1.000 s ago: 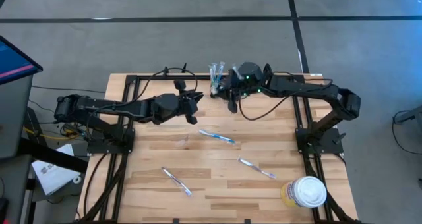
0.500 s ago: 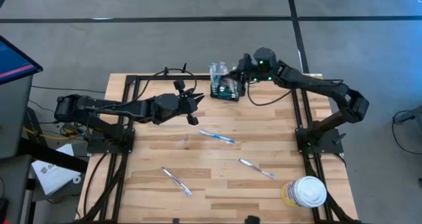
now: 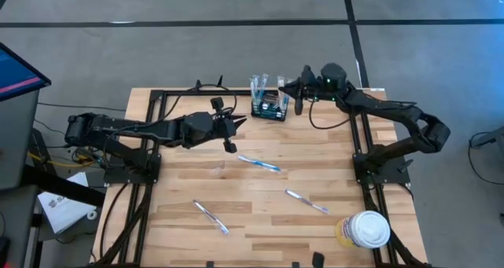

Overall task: Pick & Place toothbrushing station
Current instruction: Put the orange toothbrush into the mesh organizer

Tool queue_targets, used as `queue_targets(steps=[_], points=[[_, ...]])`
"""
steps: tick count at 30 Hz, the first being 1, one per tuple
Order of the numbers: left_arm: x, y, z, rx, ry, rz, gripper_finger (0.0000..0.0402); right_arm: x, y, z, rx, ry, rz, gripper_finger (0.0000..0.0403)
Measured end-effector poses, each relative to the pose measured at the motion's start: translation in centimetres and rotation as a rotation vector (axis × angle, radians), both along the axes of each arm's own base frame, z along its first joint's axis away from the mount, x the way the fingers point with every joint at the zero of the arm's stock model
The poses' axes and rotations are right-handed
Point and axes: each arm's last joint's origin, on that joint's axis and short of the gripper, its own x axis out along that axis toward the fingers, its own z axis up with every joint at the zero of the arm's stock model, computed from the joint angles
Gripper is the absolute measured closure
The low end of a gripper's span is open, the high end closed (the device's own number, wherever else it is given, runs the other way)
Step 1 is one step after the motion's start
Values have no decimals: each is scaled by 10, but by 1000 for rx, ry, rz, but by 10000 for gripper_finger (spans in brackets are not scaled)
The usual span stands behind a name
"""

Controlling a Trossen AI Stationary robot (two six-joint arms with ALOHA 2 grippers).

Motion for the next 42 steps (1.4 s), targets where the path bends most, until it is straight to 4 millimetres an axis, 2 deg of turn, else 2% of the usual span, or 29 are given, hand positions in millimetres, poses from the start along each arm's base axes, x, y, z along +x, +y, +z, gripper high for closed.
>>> queue_targets(steps=[13,23,31,39,42], points=[[0,0,0,-15,-11,6,369,-15,-8,-21,-13,-38,-59,398],[0,0,0,-14,-13,8,369,-19,-4,-33,-27,-52,-82,398],[0,0,0,-14,-13,8,368,-18,-6,-35,-27,-50,-88,398],[0,0,0,-17,-15,8,368,-5,-21,-65,44,-46,-103,398],[0,0,0,-17,-15,8,369,-2,-23,-70,57,-42,-103,398]])
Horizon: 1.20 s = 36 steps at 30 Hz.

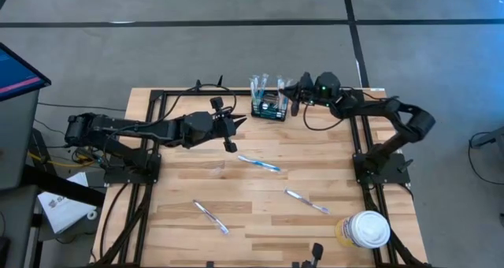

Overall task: Pick & Place toothbrushing station
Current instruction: Put the orange toothbrush into the mesh organizer

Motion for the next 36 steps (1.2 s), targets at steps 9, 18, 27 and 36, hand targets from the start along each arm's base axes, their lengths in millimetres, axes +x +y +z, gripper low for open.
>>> queue_targets(steps=[9,18,27,36], points=[[0,0,0,-1,0,-2,368,2,-2,-8,19,24,2,398],[0,0,0,-1,0,-1,368,2,-2,-10,27,31,8,394],[0,0,0,0,0,2,369,-1,-2,-12,63,35,98,327],[0,0,0,0,0,1,368,-10,-10,-15,129,43,112,315]])
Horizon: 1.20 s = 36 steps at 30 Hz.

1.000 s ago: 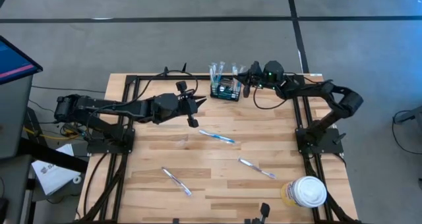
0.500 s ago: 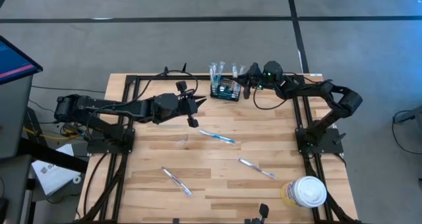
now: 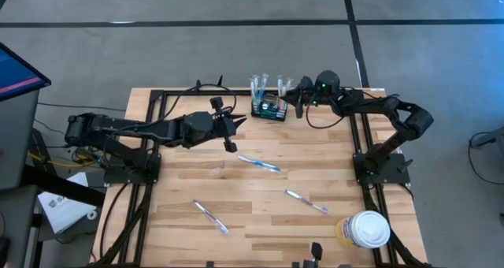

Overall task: Pick & Place toothbrushing station
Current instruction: Put the orange toothbrush into the mesh organizer

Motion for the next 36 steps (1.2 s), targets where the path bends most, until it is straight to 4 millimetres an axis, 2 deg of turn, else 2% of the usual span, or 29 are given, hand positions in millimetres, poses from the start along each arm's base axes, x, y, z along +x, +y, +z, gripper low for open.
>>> queue_targets(steps=[20,30,36], points=[[0,0,0,-13,-9,0,369,-6,-2,-6,36,36,66,309],[0,0,0,-19,-14,2,369,-7,-1,-6,75,28,80,216],[0,0,0,-19,-14,3,368,-6,-7,1,88,21,65,210]])
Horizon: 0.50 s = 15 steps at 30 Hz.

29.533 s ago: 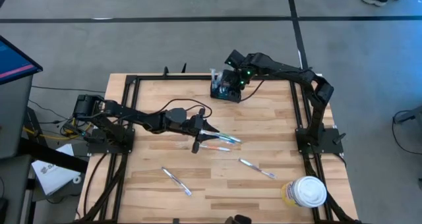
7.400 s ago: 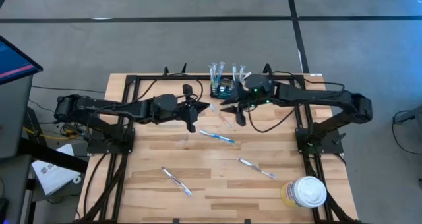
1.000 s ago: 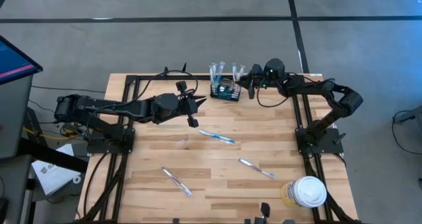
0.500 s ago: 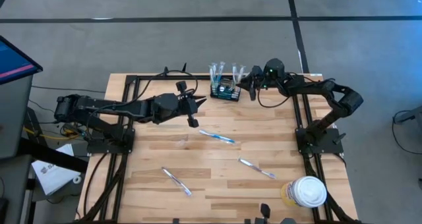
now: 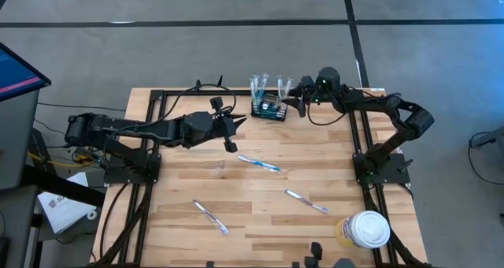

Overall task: Pick & Place toothbrushing station
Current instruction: Put the orange toothbrush into the mesh organizer

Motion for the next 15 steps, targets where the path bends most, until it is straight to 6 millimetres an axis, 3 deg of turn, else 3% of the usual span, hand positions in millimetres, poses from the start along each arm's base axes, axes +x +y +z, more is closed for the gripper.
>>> queue_targets(steps=[10,15], points=[[0,0,0,1,0,3,368,12,-4,18,35,35,47,237],[0,0,0,1,0,2,368,11,-6,17,38,81,26,274]])
